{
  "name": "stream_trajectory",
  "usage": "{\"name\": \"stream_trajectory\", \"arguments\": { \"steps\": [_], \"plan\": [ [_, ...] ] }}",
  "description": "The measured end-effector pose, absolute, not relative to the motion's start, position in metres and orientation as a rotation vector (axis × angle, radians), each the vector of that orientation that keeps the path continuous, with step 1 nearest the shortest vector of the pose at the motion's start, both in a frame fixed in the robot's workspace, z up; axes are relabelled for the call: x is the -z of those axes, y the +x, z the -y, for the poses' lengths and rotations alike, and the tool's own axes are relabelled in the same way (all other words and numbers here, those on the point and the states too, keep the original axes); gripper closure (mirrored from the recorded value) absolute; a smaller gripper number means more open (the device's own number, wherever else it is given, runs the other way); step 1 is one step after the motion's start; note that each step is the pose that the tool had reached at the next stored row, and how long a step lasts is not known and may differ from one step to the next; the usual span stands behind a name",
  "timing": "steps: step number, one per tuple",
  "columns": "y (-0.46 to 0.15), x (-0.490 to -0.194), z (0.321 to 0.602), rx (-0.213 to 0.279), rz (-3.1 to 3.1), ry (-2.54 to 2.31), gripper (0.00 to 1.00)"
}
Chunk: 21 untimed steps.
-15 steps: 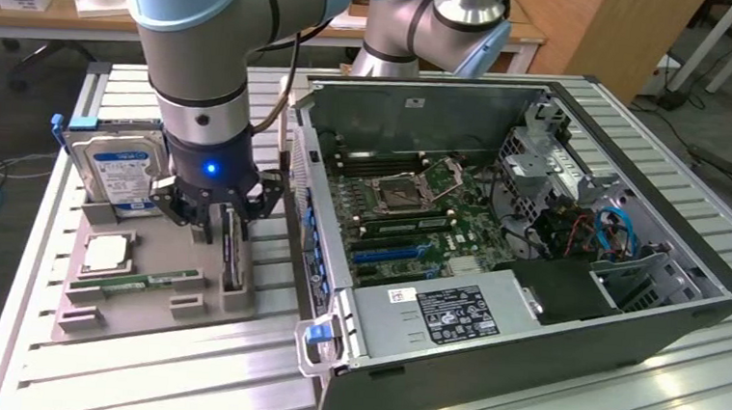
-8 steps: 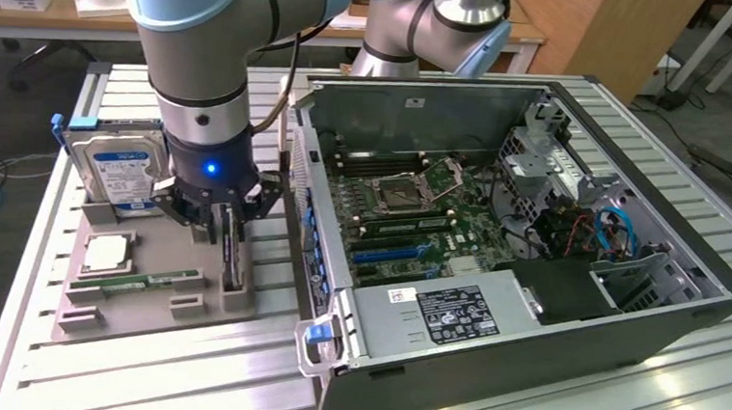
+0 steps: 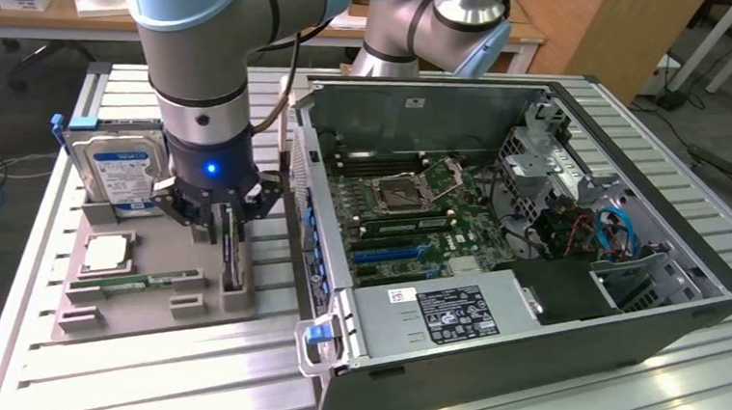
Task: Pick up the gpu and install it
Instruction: 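Pick up the gpu and move the gpu toward the slot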
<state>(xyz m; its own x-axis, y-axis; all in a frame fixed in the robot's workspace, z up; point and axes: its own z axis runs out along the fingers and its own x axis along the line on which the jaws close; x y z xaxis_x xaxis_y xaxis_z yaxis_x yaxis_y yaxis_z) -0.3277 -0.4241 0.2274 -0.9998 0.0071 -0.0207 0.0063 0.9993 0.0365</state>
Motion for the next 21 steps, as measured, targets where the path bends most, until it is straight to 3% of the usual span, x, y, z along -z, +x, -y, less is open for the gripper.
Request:
{"name": "stream_trajectory", "arguments": {
  "steps": [8, 10, 11, 18, 21],
  "plan": [
    [-0.3267, -0.2274, 0.4241, -0.057, -3.12, 0.01, 0.61],
    [-0.3267, -0.2274, 0.4241, -0.057, -3.12, 0.01, 0.63],
    [-0.3267, -0.2274, 0.4241, -0.057, -3.12, 0.01, 0.69],
    [-0.3267, -0.2274, 0.4241, -0.057, -3.12, 0.01, 0.69],
    [-0.3267, -0.2274, 0.4241, -0.057, -3.12, 0.01, 0.74]
  ]
}}
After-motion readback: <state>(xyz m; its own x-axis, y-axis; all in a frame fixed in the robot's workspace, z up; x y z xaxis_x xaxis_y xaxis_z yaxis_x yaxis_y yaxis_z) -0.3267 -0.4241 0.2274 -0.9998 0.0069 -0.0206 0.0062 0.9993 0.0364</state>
